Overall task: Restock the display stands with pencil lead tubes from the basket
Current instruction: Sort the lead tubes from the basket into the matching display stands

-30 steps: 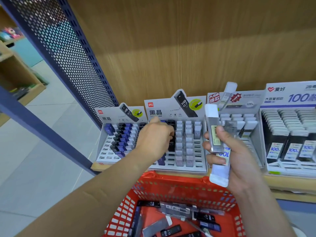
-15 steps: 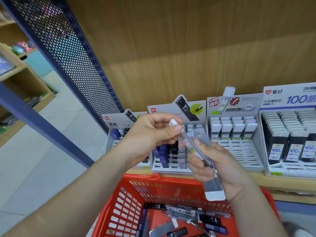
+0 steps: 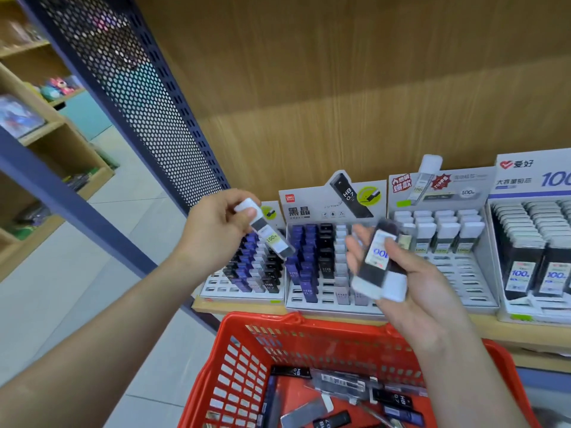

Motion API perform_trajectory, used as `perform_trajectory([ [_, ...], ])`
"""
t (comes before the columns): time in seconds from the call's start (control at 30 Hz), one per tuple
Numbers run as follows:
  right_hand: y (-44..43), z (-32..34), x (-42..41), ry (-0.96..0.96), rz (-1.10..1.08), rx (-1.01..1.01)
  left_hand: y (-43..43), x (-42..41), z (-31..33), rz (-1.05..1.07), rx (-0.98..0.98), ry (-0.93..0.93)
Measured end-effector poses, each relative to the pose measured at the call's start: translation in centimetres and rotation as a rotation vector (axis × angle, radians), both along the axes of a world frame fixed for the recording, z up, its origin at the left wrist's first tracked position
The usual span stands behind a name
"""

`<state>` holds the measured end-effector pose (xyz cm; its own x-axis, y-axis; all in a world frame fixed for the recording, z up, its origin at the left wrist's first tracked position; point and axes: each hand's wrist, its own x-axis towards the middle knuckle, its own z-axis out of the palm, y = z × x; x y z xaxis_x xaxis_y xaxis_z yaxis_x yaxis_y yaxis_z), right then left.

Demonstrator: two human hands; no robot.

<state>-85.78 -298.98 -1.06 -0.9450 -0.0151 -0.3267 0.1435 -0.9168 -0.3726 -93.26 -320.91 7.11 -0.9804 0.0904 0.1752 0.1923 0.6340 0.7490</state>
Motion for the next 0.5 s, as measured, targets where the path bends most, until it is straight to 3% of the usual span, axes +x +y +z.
perform_trajectory([
  [0.1,-0.6,-0.3,0.0,-0.077,-0.094,0.06,-1.7,-0.3,-0.7,0.005,-0.192,0.014],
  [0.17,-1.0,-0.7,0.0,-0.127,-0.12,0.142,-2.7,-0.4,-1.0,0.029,-0.221,0.025],
  [0.37,-0.2,-2.4,0.3,-0.146,-0.154,0.18,-0.1,-0.2,-0.8,-0.025,0.107,0.023],
  [0.5,1.9,-3.5,1.0,-0.226,-0.247,0.4,5.1,-0.5,-1.5,-0.201,0.075,0.038],
])
